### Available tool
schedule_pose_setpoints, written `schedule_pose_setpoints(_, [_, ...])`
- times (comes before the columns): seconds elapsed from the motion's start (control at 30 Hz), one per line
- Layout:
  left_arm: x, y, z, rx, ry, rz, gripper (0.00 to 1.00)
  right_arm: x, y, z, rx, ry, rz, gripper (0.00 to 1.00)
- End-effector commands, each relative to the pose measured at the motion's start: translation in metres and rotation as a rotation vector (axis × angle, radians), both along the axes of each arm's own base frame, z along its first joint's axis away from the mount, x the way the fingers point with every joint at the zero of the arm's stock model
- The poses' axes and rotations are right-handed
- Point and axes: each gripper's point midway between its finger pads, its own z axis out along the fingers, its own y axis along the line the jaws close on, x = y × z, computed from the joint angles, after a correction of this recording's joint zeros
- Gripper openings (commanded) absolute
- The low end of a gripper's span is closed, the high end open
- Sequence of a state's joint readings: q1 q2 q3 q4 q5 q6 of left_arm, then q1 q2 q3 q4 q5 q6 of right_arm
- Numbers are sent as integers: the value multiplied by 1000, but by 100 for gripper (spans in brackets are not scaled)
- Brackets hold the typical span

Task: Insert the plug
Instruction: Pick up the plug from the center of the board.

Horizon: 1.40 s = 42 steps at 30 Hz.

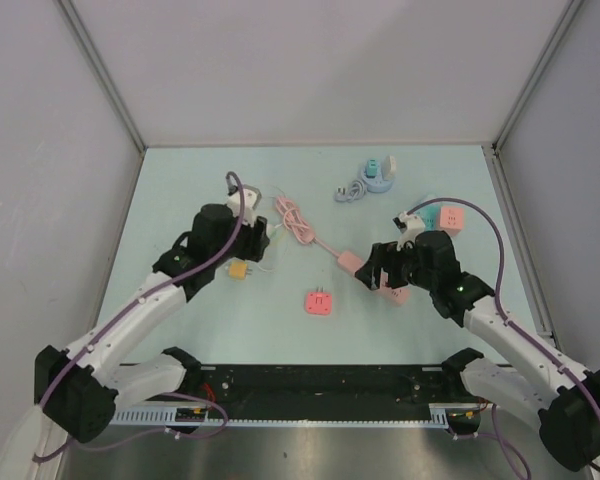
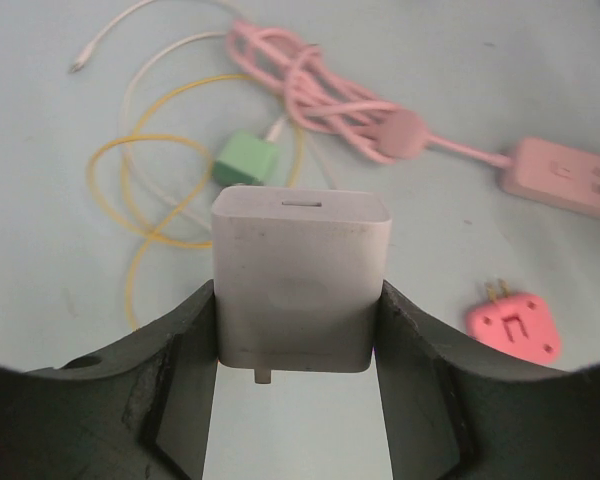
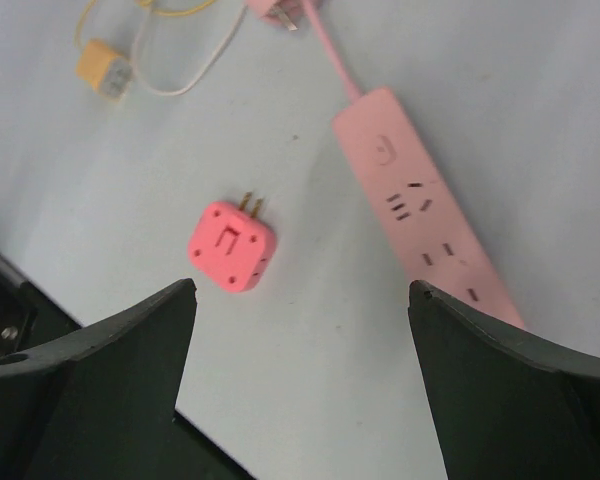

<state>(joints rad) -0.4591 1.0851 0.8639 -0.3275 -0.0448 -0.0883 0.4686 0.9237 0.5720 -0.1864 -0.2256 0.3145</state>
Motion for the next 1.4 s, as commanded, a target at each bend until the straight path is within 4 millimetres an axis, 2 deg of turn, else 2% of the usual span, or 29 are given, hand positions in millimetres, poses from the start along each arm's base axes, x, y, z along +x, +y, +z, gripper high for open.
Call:
schedule_pose_setpoints(0.0, [-31,-62,44,-74,-193,-273,35,-16,28,48,102,-13,85,91])
schedule_pose_setpoints(0.07, [-48,-85,49,-79,-241,-385,35,-24,36,56,130,-5,115,91])
schedule_pose_setpoints(0.23, [-82,-124,62,-86,-330,-590,36,-39,46,86,231,6,152,91])
schedule_pose_setpoints(0.33, [-101,-142,61,-83,-358,-683,36,-47,51,108,294,8,174,91])
schedule_pose_setpoints(0.47, [-122,-164,52,-59,-383,-786,38,-55,58,126,351,28,202,91])
schedule_pose_setpoints(0.5, [-123,-167,44,-43,-367,-795,38,-58,60,127,356,38,215,91])
schedule_pose_setpoints(0.57, [-125,-175,49,-50,-396,-805,39,-59,63,129,368,46,221,91])
schedule_pose_setpoints(0.73, [-131,-189,48,-33,-411,-826,39,-59,75,114,353,110,243,91])
schedule_pose_setpoints(1.0, [-132,-200,43,-20,-421,-840,43,-63,91,101,345,172,275,86])
schedule_pose_setpoints(1.1, [-131,-202,39,-10,-416,-845,43,-63,93,97,343,192,278,77])
schedule_pose_setpoints(1.13, [-132,-203,39,-12,-416,-846,44,-63,93,95,341,202,280,69])
schedule_pose_setpoints(1.2, [-131,-203,39,-9,-423,-846,46,-64,94,92,336,217,286,62])
schedule_pose_setpoints(1.3, [-130,-202,35,5,-419,-843,50,-62,90,90,325,212,270,34])
schedule_pose_setpoints(1.33, [-129,-202,34,13,-421,-839,57,-61,88,89,320,218,259,15])
schedule_pose_setpoints(1.37, [-128,-201,33,18,-418,-836,63,-59,85,88,314,214,250,8])
